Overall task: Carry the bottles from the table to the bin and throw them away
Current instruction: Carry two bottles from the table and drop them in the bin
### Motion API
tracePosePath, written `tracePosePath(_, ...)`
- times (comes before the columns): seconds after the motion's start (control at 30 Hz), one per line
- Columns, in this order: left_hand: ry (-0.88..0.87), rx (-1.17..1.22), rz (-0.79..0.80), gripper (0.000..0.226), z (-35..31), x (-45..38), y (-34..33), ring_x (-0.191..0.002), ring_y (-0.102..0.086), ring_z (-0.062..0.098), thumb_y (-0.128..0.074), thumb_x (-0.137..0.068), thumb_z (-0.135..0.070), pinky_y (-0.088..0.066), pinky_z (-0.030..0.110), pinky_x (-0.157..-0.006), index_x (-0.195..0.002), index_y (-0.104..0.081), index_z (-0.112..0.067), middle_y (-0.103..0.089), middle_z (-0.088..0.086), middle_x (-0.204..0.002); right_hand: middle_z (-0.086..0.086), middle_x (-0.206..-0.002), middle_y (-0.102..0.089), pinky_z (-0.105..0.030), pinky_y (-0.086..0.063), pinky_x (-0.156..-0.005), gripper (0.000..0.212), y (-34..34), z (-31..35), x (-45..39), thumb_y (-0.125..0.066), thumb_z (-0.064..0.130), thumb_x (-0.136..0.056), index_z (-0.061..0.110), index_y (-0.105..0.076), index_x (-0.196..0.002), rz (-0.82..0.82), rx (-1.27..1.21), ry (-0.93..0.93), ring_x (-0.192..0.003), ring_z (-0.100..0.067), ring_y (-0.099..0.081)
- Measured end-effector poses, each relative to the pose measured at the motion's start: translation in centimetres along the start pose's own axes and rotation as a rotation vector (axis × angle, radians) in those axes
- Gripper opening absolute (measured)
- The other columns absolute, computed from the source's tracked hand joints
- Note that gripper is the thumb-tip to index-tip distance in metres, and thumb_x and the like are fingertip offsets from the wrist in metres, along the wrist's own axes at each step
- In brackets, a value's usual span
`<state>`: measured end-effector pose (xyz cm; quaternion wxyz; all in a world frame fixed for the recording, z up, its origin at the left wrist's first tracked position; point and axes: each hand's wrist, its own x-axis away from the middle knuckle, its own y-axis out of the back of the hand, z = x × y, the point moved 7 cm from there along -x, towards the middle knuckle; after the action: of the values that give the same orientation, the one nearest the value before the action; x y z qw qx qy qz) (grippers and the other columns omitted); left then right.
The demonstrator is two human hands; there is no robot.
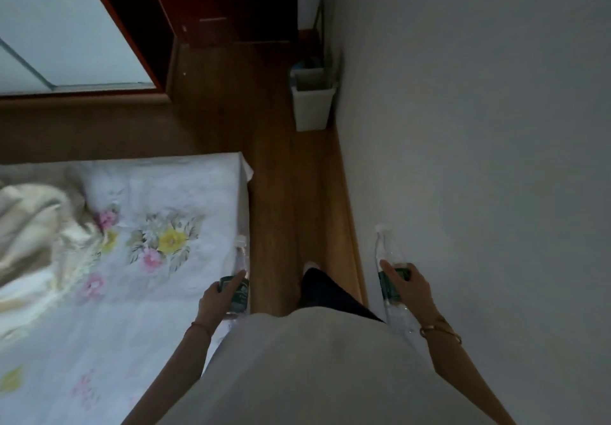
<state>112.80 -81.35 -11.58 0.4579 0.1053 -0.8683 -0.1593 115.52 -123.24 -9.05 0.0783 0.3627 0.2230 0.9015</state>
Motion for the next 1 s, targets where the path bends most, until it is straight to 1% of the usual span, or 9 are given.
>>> tracePosePath(0.13, -0.041, 0.051, -0.051, 0.08, -9.6, -5.1, 1.6, -0.089, -0.072, 0.033, -0.065, -0.058, -0.076, -0.061, 0.048, -0.079, -0.106, -0.06, -0.012, -0.07, 0.017, -0.101, -0.007, -0.098, -0.064, -0.029, -0.051, -0.072, 0.058, -0.5, 11.0, -8.3, -0.065, 0.062, -0.075, 0.015, -0.056, -0.107, 0.091, 0.056, 0.063, -0.084, -0.019, -0.062)
tracePosePath(0.23, -0.048, 0.102, -0.071, 0.068, -16.0, -7.7, 2.0, -0.089, -0.071, 0.033, -0.071, -0.069, -0.063, -0.062, 0.047, -0.072, -0.107, -0.059, -0.008, -0.069, 0.019, -0.104, -0.003, -0.092, -0.065, -0.04, -0.057, -0.081, 0.064, -2.2, 16.6, -13.2, -0.065, 0.073, -0.064, 0.019, -0.057, -0.096, 0.16, 0.117, 0.097, -0.085, -0.022, -0.066)
tracePosePath(0.33, -0.002, 0.154, -0.081, 0.061, -19.7, -11.4, 1.7, -0.091, -0.07, 0.034, -0.072, -0.074, -0.057, -0.062, 0.047, -0.072, -0.108, -0.059, -0.008, -0.067, 0.02, -0.106, -0.006, -0.089, -0.066, -0.046, -0.059, -0.079, 0.06, -3.9, 19.8, -18.6, -0.065, 0.069, -0.069, 0.017, -0.058, -0.096, 0.196, 0.195, 0.09, -0.082, -0.026, -0.068)
tracePosePath(0.43, 0.021, 0.213, -0.131, 0.067, -23.0, -16.2, 2.4, -0.091, -0.07, 0.034, -0.072, -0.07, -0.061, -0.062, 0.048, -0.074, -0.11, -0.059, -0.008, -0.068, 0.019, -0.106, -0.005, -0.081, -0.062, -0.038, -0.058, -0.076, 0.069, -5.3, 23.4, -24.2, -0.059, 0.08, -0.064, 0.016, -0.056, -0.093, 0.212, 0.248, 0.092, -0.074, -0.022, -0.066)
tracePosePath(0.53, 0.041, 0.279, -0.189, 0.067, -28.3, -21.7, 4.6, -0.091, -0.07, 0.034, -0.071, -0.072, -0.061, -0.06, 0.05, -0.081, -0.11, -0.059, -0.007, -0.069, 0.02, -0.104, -0.011, -0.098, -0.065, -0.04, -0.056, -0.082, 0.063, -6.3, 28.7, -29.9, -0.065, 0.065, -0.074, 0.014, -0.056, -0.11, 0.184, 0.216, 0.047, -0.086, -0.026, -0.066)
tracePosePath(0.63, 0.02, 0.346, -0.202, 0.063, -35.7, -27.0, 7.6, -0.094, -0.07, 0.036, -0.07, -0.076, -0.057, -0.059, 0.051, -0.084, -0.112, -0.059, -0.007, -0.069, 0.021, -0.108, -0.009, -0.096, -0.065, -0.041, -0.057, -0.082, 0.07, -7.5, 36.4, -35.5, -0.066, 0.07, -0.068, 0.014, -0.056, -0.109, 0.174, 0.196, 0.077, -0.086, -0.026, -0.067)
tracePosePath(0.77, -0.018, 0.322, -0.134, 0.06, -46.6, -33.7, 10.8, -0.11, -0.062, 0.039, -0.066, -0.086, -0.041, -0.052, 0.052, -0.096, -0.129, -0.051, -0.003, -0.062, 0.021, -0.121, -0.008, -0.099, -0.065, -0.029, -0.051, -0.065, 0.058, -9.4, 47.5, -42.0, -0.064, 0.063, -0.077, 0.014, -0.055, -0.108, 0.143, 0.145, 0.117, -0.081, -0.017, -0.063)
tracePosePath(0.9, -0.021, 0.225, -0.064, 0.058, -54.8, -38.8, 12.1, -0.099, -0.061, 0.033, -0.065, -0.086, -0.038, -0.051, 0.045, -0.093, -0.129, -0.051, -0.001, -0.063, 0.021, -0.118, -0.004, -0.1, -0.065, -0.031, -0.051, -0.076, 0.052, -11.1, 54.7, -46.6, -0.064, 0.057, -0.081, 0.015, -0.056, -0.109, 0.136, 0.096, 0.108, -0.088, -0.018, -0.063)
tracePosePath(1.0, 0.011, 0.202, -0.042, 0.057, -59.2, -42.3, 11.9, -0.096, -0.061, 0.031, -0.066, -0.086, -0.039, -0.051, 0.043, -0.09, -0.127, -0.054, -0.002, -0.063, 0.016, -0.109, -0.003, -0.095, -0.065, -0.024, -0.048, -0.065, 0.05, -12.2, 57.5, -49.9, -0.064, 0.056, -0.081, 0.014, -0.056, -0.106, 0.122, 0.095, 0.058, -0.081, -0.014, -0.062)
